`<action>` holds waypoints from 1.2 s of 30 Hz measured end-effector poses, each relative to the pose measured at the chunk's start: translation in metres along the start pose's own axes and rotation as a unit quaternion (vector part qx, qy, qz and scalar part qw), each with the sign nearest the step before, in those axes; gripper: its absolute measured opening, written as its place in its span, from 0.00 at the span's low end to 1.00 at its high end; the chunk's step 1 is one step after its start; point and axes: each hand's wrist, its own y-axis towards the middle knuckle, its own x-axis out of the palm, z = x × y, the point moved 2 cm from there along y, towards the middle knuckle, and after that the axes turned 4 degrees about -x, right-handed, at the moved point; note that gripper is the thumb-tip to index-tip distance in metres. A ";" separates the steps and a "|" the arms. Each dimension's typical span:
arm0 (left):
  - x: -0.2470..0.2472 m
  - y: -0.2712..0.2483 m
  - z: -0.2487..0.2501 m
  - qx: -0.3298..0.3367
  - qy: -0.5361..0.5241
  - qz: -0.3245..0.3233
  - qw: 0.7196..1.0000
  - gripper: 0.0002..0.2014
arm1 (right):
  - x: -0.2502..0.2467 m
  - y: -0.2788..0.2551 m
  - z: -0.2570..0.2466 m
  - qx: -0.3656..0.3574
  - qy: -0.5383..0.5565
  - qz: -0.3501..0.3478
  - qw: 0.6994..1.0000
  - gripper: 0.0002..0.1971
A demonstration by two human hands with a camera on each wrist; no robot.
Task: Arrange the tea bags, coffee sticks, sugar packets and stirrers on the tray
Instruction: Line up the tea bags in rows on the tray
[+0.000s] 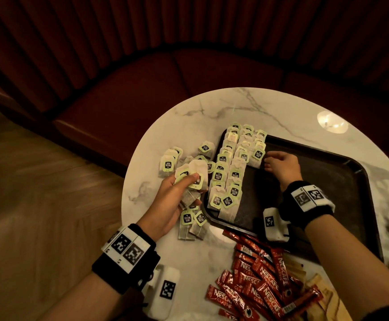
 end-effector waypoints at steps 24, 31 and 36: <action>0.004 -0.012 -0.002 -0.044 -0.055 -0.017 0.997 0.13 | -0.012 -0.110 -0.029 -0.013 0.262 -0.120 0.957 0.07; 0.001 -0.013 -0.012 -0.120 -0.079 -0.009 0.990 0.14 | -0.012 -0.039 0.014 0.037 0.206 -0.039 0.977 0.04; 0.000 -0.012 -0.011 -0.107 -0.090 -0.008 0.990 0.27 | 0.003 -0.015 0.035 0.047 0.116 -0.016 0.992 0.03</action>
